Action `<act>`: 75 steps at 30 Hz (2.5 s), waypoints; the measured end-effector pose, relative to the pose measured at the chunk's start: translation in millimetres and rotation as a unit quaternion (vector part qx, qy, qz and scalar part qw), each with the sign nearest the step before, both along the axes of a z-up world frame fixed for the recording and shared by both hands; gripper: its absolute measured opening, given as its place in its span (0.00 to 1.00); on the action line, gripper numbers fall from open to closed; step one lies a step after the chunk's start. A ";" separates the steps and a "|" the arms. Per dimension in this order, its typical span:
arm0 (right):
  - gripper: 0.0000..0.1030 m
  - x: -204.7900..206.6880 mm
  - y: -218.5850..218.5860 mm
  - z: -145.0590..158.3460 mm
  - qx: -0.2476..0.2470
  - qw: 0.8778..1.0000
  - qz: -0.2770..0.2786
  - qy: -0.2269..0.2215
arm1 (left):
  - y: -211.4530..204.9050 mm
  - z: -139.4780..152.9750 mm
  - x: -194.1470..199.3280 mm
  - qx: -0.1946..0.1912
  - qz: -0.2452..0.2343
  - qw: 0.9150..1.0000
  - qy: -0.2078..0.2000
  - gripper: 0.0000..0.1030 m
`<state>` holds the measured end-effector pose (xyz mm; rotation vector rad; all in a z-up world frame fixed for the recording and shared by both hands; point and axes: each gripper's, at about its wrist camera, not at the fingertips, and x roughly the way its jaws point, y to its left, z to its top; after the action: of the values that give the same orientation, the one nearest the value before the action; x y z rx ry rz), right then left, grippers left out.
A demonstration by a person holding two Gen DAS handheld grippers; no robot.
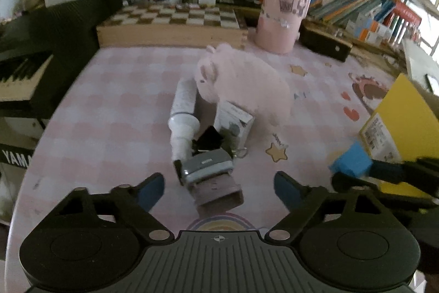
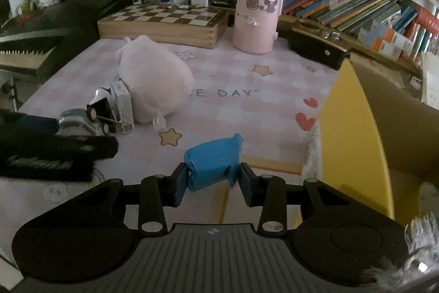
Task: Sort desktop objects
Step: 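Close the right gripper on the blue sponge while the left gripper grasps the grey gadget, then lift and carry the sponge and gadget in both grippers toward the yellow box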
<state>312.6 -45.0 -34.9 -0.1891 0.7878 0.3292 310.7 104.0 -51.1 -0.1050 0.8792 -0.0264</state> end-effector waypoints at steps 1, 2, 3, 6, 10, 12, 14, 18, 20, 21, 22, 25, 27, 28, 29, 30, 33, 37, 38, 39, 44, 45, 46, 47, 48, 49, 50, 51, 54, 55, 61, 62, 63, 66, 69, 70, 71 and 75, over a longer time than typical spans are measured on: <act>0.36 -1.9 -0.7 0.6 -0.002 1.000 0.002 -0.002 | -1.9 -2.1 1.8 0.004 -0.002 1.000 0.004 0.73; 0.36 -3.6 -1.5 1.3 -0.004 1.000 0.004 -0.003 | -4.7 -4.4 3.3 0.011 -0.004 1.000 0.008 0.65; 0.36 -5.4 -1.6 2.2 -0.006 1.000 0.009 -0.006 | -6.4 -6.4 4.0 0.017 -0.007 1.000 0.010 0.59; 0.36 -9.2 -2.9 5.1 -0.008 1.000 0.013 -0.015 | -8.9 -11.0 4.5 0.024 -0.021 0.999 0.019 0.37; 0.36 -10.6 -3.7 7.2 -0.004 1.000 0.012 -0.017 | -7.0 -8.7 0.7 0.026 -0.025 0.999 0.019 0.37; 0.36 -11.0 -2.5 8.2 0.000 1.000 0.015 -0.017 | -5.7 -4.0 -3.1 0.032 -0.029 0.999 0.010 0.37; 0.36 -12.0 -1.4 10.1 0.004 1.000 0.019 -0.017 | -6.4 2.0 -7.5 0.042 -0.039 0.998 -0.002 0.37; 0.36 -14.2 -0.4 13.9 0.013 1.000 0.019 -0.016 | -9.5 12.3 -16.6 0.049 -0.057 0.997 -0.019 0.37; 0.36 -16.8 -0.7 16.3 0.016 1.000 0.018 -0.017 | -10.2 17.3 -21.6 0.048 -0.062 0.997 -0.027 0.37; 0.36 -18.7 -1.2 17.6 0.018 1.000 0.017 -0.017 | -9.7 19.4 -23.6 0.046 -0.063 0.997 -0.030 0.37; 0.36 -20.4 -1.6 18.8 0.020 1.000 0.016 -0.017 | -9.1 21.7 -25.5 0.043 -0.064 0.996 -0.034 0.37; 0.36 -27.4 -3.1 23.0 0.025 0.999 0.012 -0.018 | -5.0 29.0 -32.6 0.033 -0.064 0.996 -0.044 0.37; 0.36 -33.2 -4.1 26.1 0.027 0.999 0.010 -0.021 | -3.3 33.7 -38.9 0.031 -0.065 0.996 -0.053 0.37; 0.36 -36.7 -4.6 27.7 0.029 0.999 0.009 -0.022 | -3.1 35.8 -42.8 0.033 -0.066 0.996 -0.059 0.37; 0.36 -40.4 -5.0 29.4 0.030 0.999 0.008 -0.023 | -3.0 37.9 -46.9 0.035 -0.069 0.995 -0.064 0.37; 0.36 -44.0 -5.6 30.9 0.031 0.999 0.006 -0.025 | -3.4 39.7 -51.1 0.036 -0.071 0.994 -0.069 0.37; 0.36 -56.5 -6.5 35.1 0.033 0.999 0.002 -0.028 | -3.7 44.9 -63.6 0.031 -0.078 0.994 -0.077 0.37; 0.36 -74.4 -7.7 39.7 0.035 0.999 -0.005 -0.032 | -3.2 50.1 -79.9 0.024 -0.084 0.992 -0.086 0.37; 0.36 -79.3 -8.0 40.3 0.035 0.999 -0.006 -0.032 | -2.9 51.4 -84.1 0.022 -0.086 0.992 -0.088 0.37; 0.36 -84.9 -8.3 40.9 0.035 0.999 -0.008 -0.032 | -2.8 52.5 -87.8 0.020 -0.088 0.992 -0.090 0.37; 0.36 -109.9 -8.6 41.5 0.037 0.999 -0.017 -0.030 | -2.8 55.9 -108.5 0.014 -0.102 0.990 -0.097 0.37; 0.36 -115.3 -8.6 41.5 0.037 0.999 -0.020 -0.030 | -3.1 56.2 -112.5 0.014 -0.104 0.990 -0.097 0.37; 0.36 -120.0 -8.6 41.6 0.038 0.999 -0.022 -0.029 | -3.2 56.8 -116.4 0.013 -0.108 0.989 -0.098 0.37; 0.36 -124.7 -8.6 41.8 0.038 0.999 -0.025 -0.029 | -3.2 57.4 -120.9 0.013 -0.111 0.989 -0.099 0.37; 0.36 -130.3 -8.9 42.0 0.040 0.998 -0.028 -0.029 | -3.2 57.8 -125.0 0.013 -0.113 0.988 -0.100 0.37; 0.36 -134.8 -9.0 42.2 0.041 0.998 -0.030 -0.029 | -2.9 58.5 -129.3 0.013 -0.115 0.988 -0.101 0.37; 0.36 -139.4 -9.0 42.3 0.042 0.998 -0.032 -0.028 | -2.6 59.2 -133.8 0.013 -0.117 0.988 -0.102 0.37; 0.36 -144.7 -9.1 42.2 0.043 0.998 -0.035 -0.028 | -2.0 59.7 -138.4 0.012 -0.119 0.987 -0.103 0.37; 0.36 -157.6 -9.0 41.8 0.048 0.998 -0.043 -0.024 | 0.3 61.0 -150.9 0.010 -0.123 0.987 -0.104 0.37; 0.36 -162.1 -8.8 41.8 0.049 0.997 -0.046 -0.022 | 0.6 61.4 -154.9 0.009 -0.124 0.987 -0.104 0.37; 0.35 -190.9 -3.3 41.7 0.044 0.997 -0.052 -0.025 | 1.2 61.3 -179.2 0.008 -0.141 0.984 -0.105 0.37; 0.35 -195.6 -2.7 41.7 0.044 0.997 -0.054 -0.026 | 1.1 61.3 -182.7 0.008 -0.144 0.984 -0.106 0.37; 0.35 -200.7 -2.6 41.7 0.044 0.997 -0.056 -0.027 | 0.7 61.4 -186.7 0.008 -0.148 0.983 -0.106 0.37; 0.35 -214.7 -4.3 41.1 0.047 0.996 -0.068 -0.027 | -0.3 61.8 -198.2 0.009 -0.158 0.981 -0.108 0.37; 0.35 -229.3 -5.9 39.8 0.051 0.995 -0.080 -0.026 | 0.7 62.1 -210.0 0.009 -0.167 0.980 -0.110 0.37; 0.35 -234.3 -6.5 39.4 0.051 0.995 -0.083 -0.026 | 1.0 62.0 -213.8 0.009 -0.169 0.979 -0.110 0.37; 0.35 -238.9 -6.6 39.0 0.052 0.995 -0.086 -0.026 | 0.8 61.9 -217.1 0.008 -0.171 0.979 -0.110 0.37; 0.35 -256.0 -8.3 38.8 0.051 0.993 -0.100 -0.029 | -2.0 61.8 -228.2 0.007 -0.186 0.976 -0.110 0.37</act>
<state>56.6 -53.3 3.9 -0.0230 0.7246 0.1730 82.5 102.0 10.7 0.0758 0.6673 -0.3766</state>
